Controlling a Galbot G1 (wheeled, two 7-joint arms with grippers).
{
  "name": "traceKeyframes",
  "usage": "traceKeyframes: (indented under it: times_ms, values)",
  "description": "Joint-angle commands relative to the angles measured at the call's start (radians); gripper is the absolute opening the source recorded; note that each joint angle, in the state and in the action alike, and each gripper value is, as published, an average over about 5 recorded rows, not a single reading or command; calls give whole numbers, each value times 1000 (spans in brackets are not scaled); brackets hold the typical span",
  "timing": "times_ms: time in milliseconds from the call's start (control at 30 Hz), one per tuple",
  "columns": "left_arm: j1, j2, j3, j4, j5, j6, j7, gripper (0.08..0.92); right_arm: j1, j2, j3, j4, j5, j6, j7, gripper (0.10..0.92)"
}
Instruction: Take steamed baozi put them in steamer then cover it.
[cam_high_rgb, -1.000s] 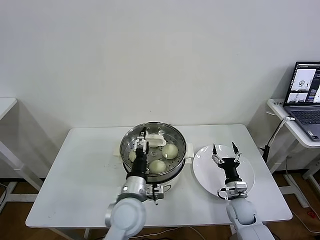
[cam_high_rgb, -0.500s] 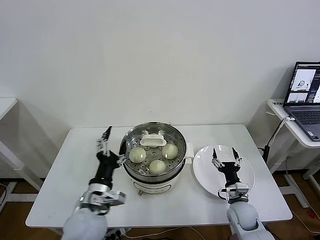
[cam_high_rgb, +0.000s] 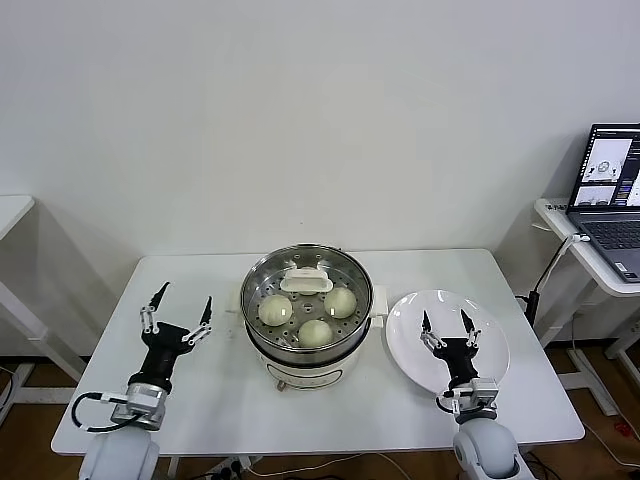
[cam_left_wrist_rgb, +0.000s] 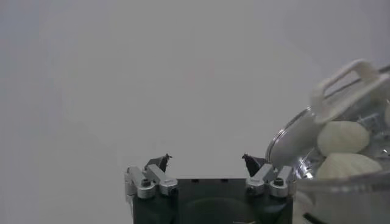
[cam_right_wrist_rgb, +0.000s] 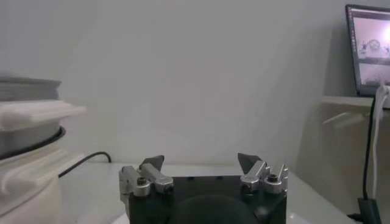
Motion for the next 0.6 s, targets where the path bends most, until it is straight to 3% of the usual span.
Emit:
traceKeyframes:
  times_ms: [33, 600]
  values:
    - [21, 5, -88, 127, -247, -162, 13, 823, -17, 4, 3, 13, 9, -8, -9, 823]
    - [14, 4, -71, 161, -216, -154, 11, 823, -14, 6, 2, 7, -2, -3, -6, 823]
